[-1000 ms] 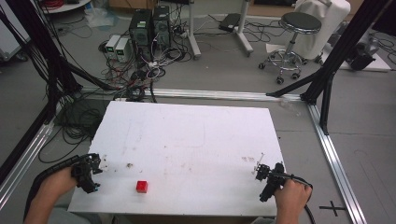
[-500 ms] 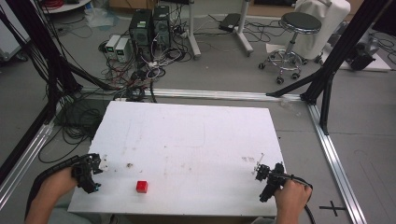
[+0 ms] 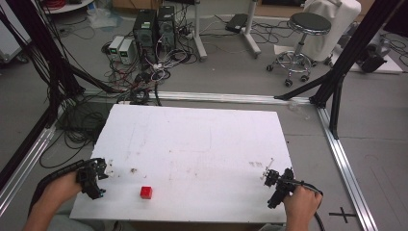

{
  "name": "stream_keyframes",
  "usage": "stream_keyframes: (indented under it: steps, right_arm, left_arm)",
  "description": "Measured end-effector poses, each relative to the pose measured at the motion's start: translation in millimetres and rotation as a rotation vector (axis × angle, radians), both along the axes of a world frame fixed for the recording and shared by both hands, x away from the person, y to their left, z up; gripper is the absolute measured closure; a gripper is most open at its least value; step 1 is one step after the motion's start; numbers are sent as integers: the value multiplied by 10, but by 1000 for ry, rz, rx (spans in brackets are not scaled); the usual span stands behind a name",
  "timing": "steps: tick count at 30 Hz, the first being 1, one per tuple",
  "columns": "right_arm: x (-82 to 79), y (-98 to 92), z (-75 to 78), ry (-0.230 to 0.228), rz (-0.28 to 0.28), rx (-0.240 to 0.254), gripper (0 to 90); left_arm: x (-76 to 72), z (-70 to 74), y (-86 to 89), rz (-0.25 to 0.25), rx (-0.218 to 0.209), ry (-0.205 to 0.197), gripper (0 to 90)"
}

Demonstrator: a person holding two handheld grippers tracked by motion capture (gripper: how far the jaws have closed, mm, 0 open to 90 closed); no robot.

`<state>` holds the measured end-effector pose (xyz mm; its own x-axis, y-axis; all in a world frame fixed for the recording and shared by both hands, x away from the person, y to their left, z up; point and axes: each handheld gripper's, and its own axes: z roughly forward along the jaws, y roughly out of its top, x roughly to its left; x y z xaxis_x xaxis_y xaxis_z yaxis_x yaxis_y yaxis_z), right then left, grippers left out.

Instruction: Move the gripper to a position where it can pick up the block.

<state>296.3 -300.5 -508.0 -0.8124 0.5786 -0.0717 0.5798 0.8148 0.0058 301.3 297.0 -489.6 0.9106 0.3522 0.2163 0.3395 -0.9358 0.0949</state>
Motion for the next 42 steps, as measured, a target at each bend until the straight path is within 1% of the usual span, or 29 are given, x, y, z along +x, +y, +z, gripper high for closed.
stream_keyframes:
  steps: [1,2,3,5,6,8,11,13,15,17,18,19,21,22,24,25,27,33,37,42]
  right_arm:
    - [0,3,3,0,0,2,24]
    - [0,6,6,-1,-2,1,24]
    - [-4,8,8,-3,-5,3,24]
    - [-4,-7,8,-9,-3,8,24]
    - [-4,-7,8,-9,-3,8,24]
    - [-3,-18,5,-8,-5,9,24]
    - [-4,-19,7,-7,-8,10,24]
    - [-4,-21,10,-9,-7,11,24]
    - [-3,-27,17,-15,-10,17,24]
    - [-4,-28,23,-17,-12,19,24]
    - [-4,-26,21,-20,-11,16,24]
    - [0,-21,18,-14,-8,17,24]
    - [3,-17,16,-15,-7,16,24]
    - [5,-13,13,-15,-5,15,24]
    - [8,-1,14,-15,-3,16,24]
    - [8,-1,14,-15,-3,16,24]
    - [10,0,19,-16,0,15,24]
    - [8,-5,20,-17,4,19,24]
    - [10,-3,20,-17,2,21,24]
    - [17,-2,26,-19,6,18,24]
  left_arm:
    - [11,1,-3,-2,-3,0,217]
    - [37,14,-11,-12,3,3,217]
    - [47,14,-17,-13,-3,3,216]
    - [69,26,-31,-36,8,9,217]
    - [73,20,-44,-42,0,4,217]
    - [84,32,-74,-64,-2,14,217]
    - [103,48,-127,-102,5,19,217]
    - [109,56,-169,-130,25,25,216]
    - [110,56,-218,-148,26,28,217]
    - [110,59,-274,-183,35,35,217]
    - [101,56,-303,-192,33,35,217]
    - [104,58,-334,-210,37,40,217]
    - [96,58,-398,-238,42,47,217]
    - [100,67,-434,-263,56,53,217]
    - [91,64,-500,-279,50,68,217]
    - [93,72,-535,-296,59,78,217]
    - [90,80,-602,-323,63,77,217]
    - [95,93,-770,-366,80,89,217]
    - [89,100,-854,-382,75,94,216]
    - [68,87,-963,-409,72,111,217]
